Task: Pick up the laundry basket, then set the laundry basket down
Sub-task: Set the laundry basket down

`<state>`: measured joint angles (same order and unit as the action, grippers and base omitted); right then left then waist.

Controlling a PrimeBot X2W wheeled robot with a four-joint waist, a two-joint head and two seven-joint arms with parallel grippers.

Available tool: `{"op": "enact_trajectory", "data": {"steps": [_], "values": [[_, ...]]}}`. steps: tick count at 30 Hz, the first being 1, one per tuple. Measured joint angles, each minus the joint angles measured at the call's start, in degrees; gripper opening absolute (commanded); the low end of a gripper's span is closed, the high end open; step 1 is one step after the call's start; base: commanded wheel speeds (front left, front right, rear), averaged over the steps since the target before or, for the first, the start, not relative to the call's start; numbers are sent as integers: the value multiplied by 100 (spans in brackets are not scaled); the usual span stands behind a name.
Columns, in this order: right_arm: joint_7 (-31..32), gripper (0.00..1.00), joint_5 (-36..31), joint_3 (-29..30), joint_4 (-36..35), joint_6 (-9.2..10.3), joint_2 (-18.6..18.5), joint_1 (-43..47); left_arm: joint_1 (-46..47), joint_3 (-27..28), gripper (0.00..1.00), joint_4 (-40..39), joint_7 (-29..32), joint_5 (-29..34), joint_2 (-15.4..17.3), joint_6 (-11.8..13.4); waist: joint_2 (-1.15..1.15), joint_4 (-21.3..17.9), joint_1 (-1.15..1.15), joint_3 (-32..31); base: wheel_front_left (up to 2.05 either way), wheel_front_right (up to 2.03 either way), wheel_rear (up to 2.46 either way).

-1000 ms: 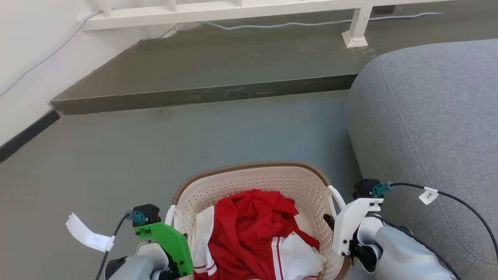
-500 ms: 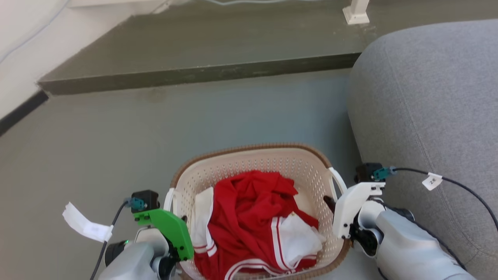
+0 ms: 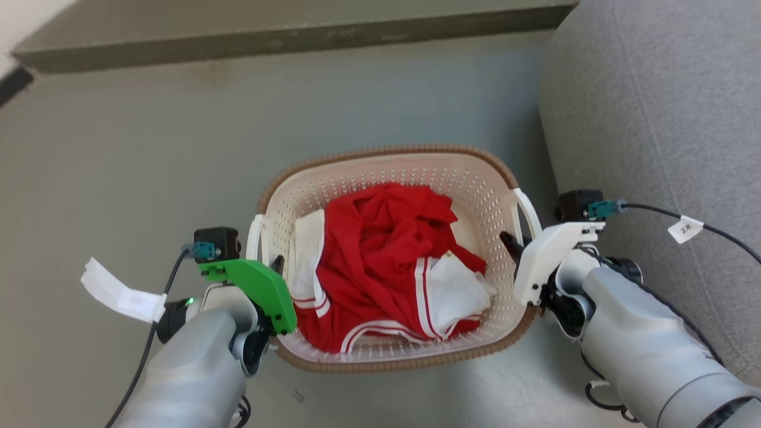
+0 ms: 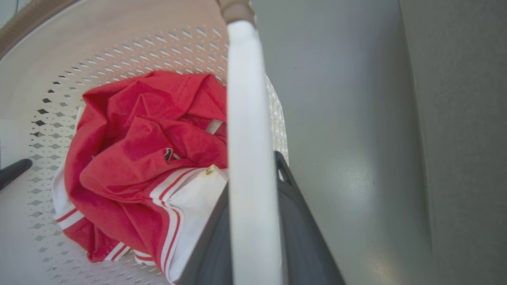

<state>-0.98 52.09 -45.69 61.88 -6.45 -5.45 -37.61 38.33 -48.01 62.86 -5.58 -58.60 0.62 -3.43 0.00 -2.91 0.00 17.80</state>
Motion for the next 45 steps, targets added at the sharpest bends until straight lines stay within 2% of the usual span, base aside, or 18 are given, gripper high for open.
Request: {"op": "enact_trajectory", "data": {"steps": [13, 28, 45], "values": [[-322, 0, -1, 25, -93, -5, -179, -583, 634, -12, 0, -131, -359, 34, 1, 2, 0, 17, 1, 1015, 0, 0, 0], [-559, 0, 7, 12, -85, -8, -292, -1009, 1104, -51, 0, -265, -510, 26, 20, 19, 0, 80, 1, 2113, 0, 0, 0], [-882, 0, 5, 24, 5, -59, -397, -1460, 1648, -232, 0, -338, -630, -21, 21, 19, 0, 113, 0, 3056, 0, 0, 0]]}}
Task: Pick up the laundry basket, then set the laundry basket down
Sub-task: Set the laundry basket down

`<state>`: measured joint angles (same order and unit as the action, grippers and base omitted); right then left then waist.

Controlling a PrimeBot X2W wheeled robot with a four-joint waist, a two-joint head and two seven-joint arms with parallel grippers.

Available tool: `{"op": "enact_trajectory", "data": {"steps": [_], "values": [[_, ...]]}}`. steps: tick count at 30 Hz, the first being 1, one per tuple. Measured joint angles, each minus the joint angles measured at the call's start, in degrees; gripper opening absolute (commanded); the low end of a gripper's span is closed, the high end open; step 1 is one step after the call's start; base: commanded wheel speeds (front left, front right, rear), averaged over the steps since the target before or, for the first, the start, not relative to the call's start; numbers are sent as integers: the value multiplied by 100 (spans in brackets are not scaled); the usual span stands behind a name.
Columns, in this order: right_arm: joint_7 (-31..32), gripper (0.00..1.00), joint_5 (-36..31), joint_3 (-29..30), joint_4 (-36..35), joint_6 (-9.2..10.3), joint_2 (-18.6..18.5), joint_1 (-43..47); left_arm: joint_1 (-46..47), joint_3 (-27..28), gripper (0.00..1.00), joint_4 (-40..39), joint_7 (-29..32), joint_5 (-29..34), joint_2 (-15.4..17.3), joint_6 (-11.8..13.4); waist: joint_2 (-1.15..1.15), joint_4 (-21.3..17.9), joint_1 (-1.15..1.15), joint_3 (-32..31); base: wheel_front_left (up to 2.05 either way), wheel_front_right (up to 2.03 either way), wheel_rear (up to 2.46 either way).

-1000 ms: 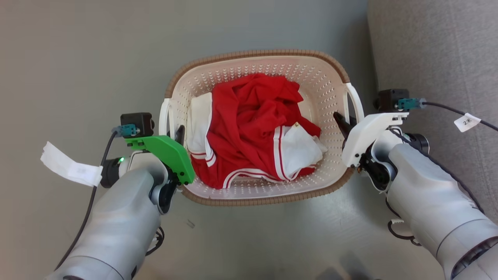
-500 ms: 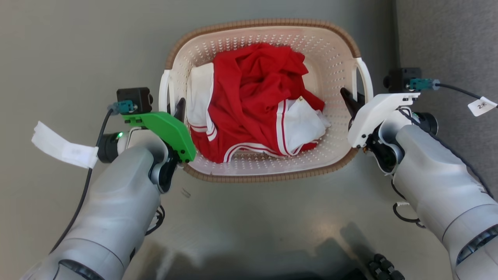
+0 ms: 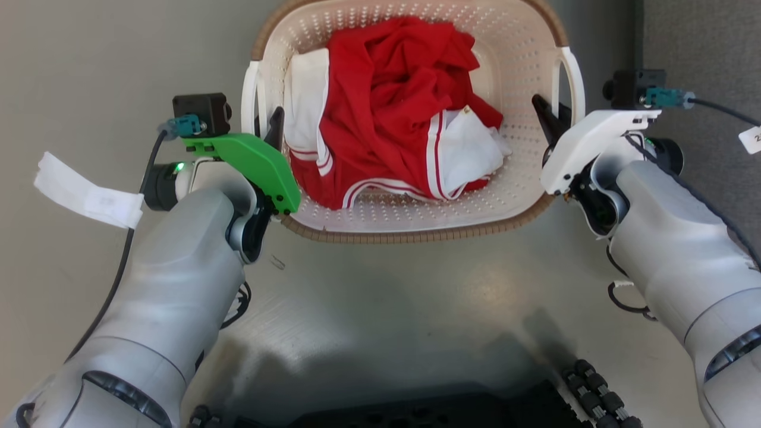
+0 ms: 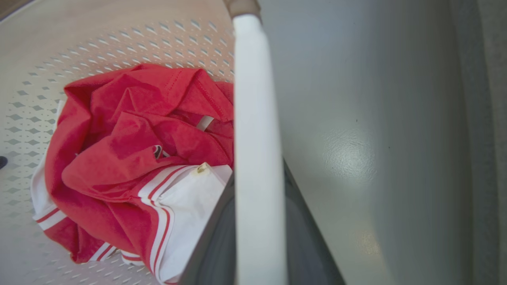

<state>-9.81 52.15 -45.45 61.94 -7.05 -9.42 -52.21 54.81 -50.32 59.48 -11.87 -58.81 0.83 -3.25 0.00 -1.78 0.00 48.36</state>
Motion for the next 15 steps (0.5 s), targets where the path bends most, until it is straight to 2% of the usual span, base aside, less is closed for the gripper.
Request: {"op": "enact_trajectory", "data": {"steps": [15], "values": [[-188, 0, 0, 5, 105, 0, 7, -288, 366, -160, 0, 44, -48, -32, 12, -1, 0, -45, 0, 501, 0, 0, 0]]}}
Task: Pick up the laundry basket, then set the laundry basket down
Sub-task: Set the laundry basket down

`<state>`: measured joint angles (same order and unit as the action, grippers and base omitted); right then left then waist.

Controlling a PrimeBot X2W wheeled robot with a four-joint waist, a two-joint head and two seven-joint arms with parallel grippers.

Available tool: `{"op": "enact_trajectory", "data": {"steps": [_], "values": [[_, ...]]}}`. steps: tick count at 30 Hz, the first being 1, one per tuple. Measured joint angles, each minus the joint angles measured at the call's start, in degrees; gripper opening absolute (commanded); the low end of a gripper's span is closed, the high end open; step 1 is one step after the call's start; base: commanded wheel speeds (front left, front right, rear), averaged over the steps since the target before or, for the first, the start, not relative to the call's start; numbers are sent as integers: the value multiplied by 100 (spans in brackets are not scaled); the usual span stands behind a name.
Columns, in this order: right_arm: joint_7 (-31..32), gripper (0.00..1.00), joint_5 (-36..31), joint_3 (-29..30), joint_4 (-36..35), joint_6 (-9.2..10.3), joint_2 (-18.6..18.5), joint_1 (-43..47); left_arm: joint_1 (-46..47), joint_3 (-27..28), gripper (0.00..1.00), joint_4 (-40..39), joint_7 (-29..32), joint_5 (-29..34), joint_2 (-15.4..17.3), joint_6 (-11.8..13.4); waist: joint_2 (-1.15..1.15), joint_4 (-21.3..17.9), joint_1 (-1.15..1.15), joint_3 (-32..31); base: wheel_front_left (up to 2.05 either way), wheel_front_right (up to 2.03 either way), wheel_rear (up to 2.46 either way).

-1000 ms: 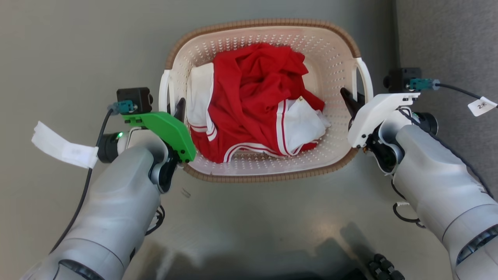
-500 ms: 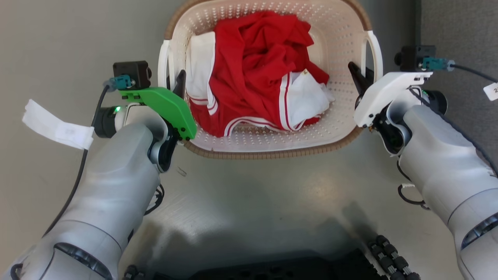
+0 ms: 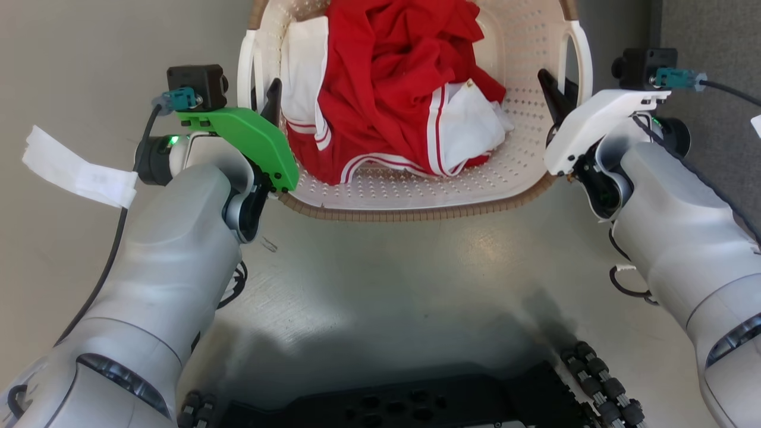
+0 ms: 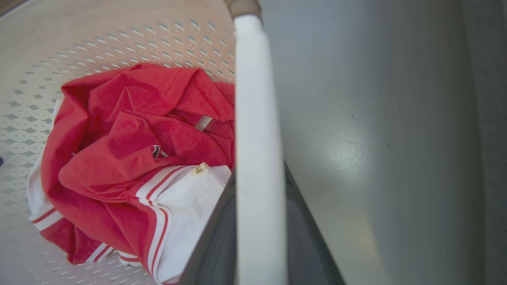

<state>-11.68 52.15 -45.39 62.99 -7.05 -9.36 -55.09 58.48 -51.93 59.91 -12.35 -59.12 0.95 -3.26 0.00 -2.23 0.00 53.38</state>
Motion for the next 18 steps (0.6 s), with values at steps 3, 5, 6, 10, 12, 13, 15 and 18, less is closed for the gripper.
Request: {"op": "enact_trajectory", "data": {"steps": [3, 5, 6, 10, 12, 13, 15, 18], "values": [[-40, 0, -9, 0, 24, 0, 9, -70, 38, -23, 0, 25, -33, -13, 1, 0, 0, -12, 0, 62, 0, 0, 0], [-41, 0, -10, -1, 45, 0, 15, -81, 40, -48, 0, 31, -33, -22, 3, -1, 0, -20, 0, 82, 0, 0, 0], [-43, 0, -10, -1, 57, 0, 20, -80, 41, -65, 0, 32, -33, -22, 3, -1, 0, -22, 0, 88, 0, 0, 0], [-83, 0, -10, -2, 90, 0, 36, -80, 63, -133, 0, 36, -33, -62, 9, -1, 0, -30, 0, 112, 0, 0, 0], [-89, 0, -10, -2, 100, 0, 41, -80, 85, -166, 0, 40, -33, -66, 11, -1, 0, -36, 0, 123, 0, 0, 0], [-93, 0, -10, -1, 104, 0, 43, -81, 95, -175, 0, 41, -33, -69, 11, -1, 0, -39, 0, 128, 0, 0, 0], [-133, 0, -10, -1, 115, 0, 47, -82, 117, -187, 0, 44, -33, -70, 12, -1, 0, -45, 0, 138, 0, 0, 0], [-141, 0, -10, 5, 121, 0, 52, -96, 148, -193, 0, 56, -40, -70, 13, 0, 0, -54, 0, 150, 0, 0, 0]]}}
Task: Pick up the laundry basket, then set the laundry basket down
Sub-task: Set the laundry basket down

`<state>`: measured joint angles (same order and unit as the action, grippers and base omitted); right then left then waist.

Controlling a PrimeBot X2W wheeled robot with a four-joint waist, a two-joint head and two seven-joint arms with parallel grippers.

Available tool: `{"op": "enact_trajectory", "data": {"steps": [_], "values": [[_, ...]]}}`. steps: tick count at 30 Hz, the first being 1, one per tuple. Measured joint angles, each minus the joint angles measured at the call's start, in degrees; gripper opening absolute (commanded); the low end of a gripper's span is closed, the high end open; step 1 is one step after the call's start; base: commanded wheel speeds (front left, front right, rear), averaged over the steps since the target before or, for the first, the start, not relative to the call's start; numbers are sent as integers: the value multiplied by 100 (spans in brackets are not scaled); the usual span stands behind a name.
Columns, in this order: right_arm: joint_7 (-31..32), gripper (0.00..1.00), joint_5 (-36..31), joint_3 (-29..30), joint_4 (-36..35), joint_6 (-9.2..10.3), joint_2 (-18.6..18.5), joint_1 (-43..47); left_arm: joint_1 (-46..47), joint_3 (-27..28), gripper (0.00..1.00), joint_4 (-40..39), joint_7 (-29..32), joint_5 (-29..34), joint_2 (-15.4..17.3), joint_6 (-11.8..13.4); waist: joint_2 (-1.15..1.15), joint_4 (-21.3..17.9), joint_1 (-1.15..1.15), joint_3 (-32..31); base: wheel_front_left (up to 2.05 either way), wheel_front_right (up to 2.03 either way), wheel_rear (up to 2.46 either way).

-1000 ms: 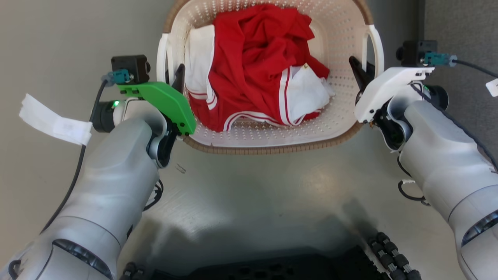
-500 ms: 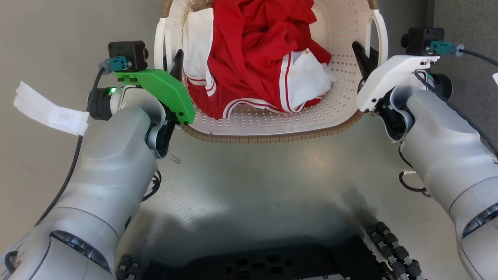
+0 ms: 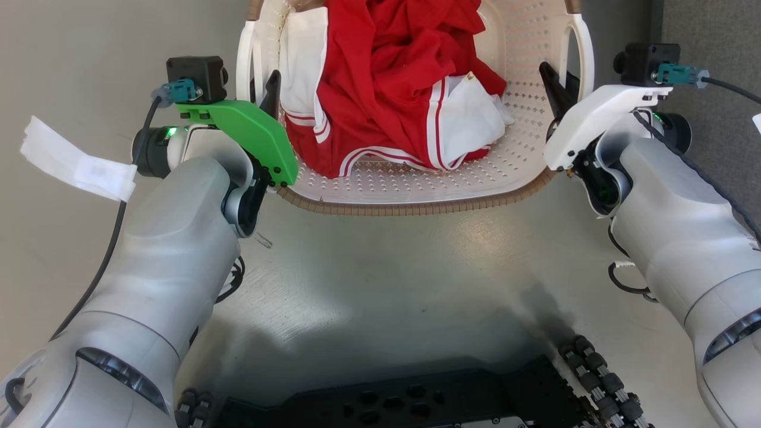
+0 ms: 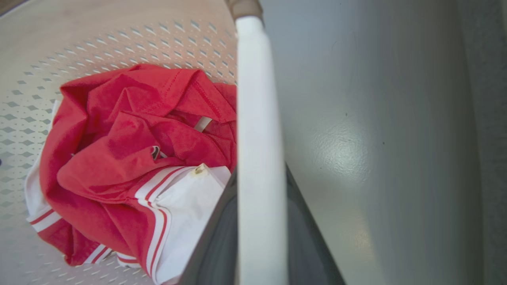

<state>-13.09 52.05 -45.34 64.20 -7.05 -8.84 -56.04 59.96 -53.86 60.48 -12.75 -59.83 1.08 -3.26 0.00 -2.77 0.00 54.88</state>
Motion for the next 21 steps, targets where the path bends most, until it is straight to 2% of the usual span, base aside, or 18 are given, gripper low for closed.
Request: {"op": "enact_trajectory", "data": {"steps": [13, 14, 15, 16, 17, 21], "values": [[-57, 0, -13, 1, 23, 0, 2, -109, 86, -71, 0, 4, -91, -97, 4, 27, 0, 7, 0, 60, 0, 0, 0], [-57, 4, -15, 1, 30, 0, 2, -110, 86, -93, 0, 7, -91, -101, 5, 27, 0, 8, 0, 63, 0, 0, 0], [-57, 23, -16, 1, 42, 0, 2, -110, 86, -111, 0, 7, -91, -101, 5, 27, 0, 9, 0, 65, 0, 0, 0], [-57, 56, -19, 1, 53, -1, -2, -110, 86, -135, 48, 7, -91, -102, 11, 26, 0, 10, 0, 66, 0, 0, 0], [-78, 100, -20, 4, 68, -9, -20, -124, 86, -174, 100, 7, -88, -102, 20, 13, 0, 10, 0, 66, 0, 0, 0], [-108, 100, -20, 30, 129, -9, -63, -220, 86, -216, 100, 0, -87, -166, 30, -34, 0, 8, 0, 56, 0, 0, 0]]}}
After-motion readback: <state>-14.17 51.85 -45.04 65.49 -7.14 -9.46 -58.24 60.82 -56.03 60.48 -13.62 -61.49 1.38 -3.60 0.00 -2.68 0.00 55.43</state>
